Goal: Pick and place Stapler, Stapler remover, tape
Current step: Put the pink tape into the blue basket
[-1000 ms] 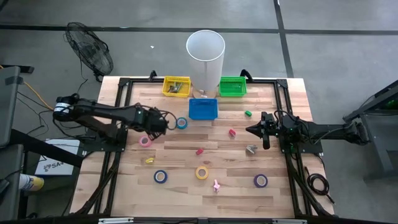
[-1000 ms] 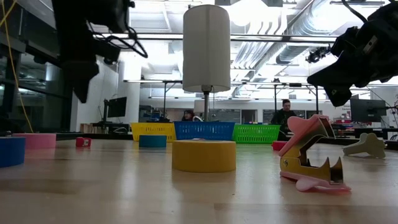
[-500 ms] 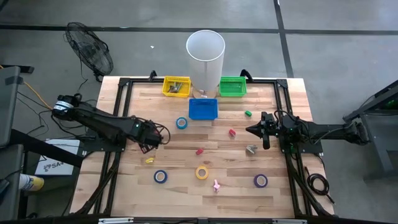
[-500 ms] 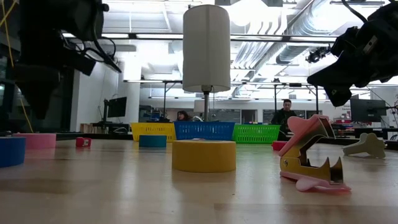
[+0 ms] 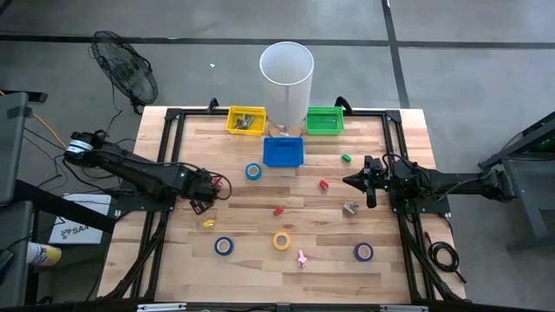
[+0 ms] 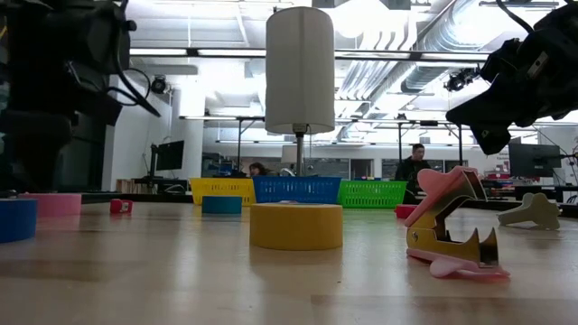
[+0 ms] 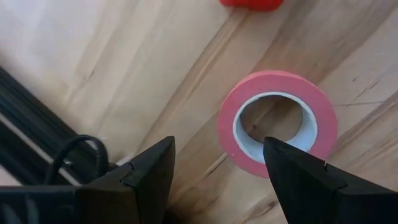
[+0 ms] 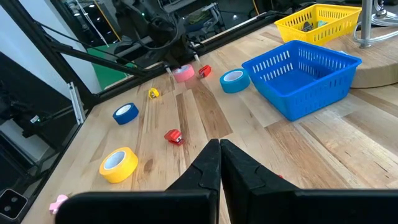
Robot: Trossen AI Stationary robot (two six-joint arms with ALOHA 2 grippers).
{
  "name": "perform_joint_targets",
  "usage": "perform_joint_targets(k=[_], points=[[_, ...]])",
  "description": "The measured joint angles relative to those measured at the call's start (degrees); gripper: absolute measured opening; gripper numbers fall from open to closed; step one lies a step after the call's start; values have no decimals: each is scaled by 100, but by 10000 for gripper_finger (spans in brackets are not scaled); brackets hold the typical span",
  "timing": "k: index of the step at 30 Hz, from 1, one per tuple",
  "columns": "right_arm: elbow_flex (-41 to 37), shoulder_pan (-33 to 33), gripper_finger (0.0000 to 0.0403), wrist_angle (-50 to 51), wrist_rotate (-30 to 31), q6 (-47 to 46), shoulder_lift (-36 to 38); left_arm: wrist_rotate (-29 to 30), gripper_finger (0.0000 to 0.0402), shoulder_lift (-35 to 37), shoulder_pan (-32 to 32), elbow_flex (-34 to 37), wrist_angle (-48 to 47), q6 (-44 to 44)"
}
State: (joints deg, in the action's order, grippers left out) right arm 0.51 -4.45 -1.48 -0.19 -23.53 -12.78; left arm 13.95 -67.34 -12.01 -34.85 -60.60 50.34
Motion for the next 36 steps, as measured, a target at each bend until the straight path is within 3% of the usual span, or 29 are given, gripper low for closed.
perform_joint_targets(k=[15, 22, 30, 36], points=[[-2, -1, 0, 0, 0, 0, 0, 34, 230, 41, 0, 466, 747, 167], [-2, 0, 0, 0, 0, 0, 0, 53, 156, 38, 0, 472, 780, 224], [-1, -2, 0, 0, 0, 0, 0, 250, 30, 40, 0, 448, 881, 85], [-2, -2, 0, 0, 0, 0, 0, 642, 37, 36, 0, 7, 970, -118]])
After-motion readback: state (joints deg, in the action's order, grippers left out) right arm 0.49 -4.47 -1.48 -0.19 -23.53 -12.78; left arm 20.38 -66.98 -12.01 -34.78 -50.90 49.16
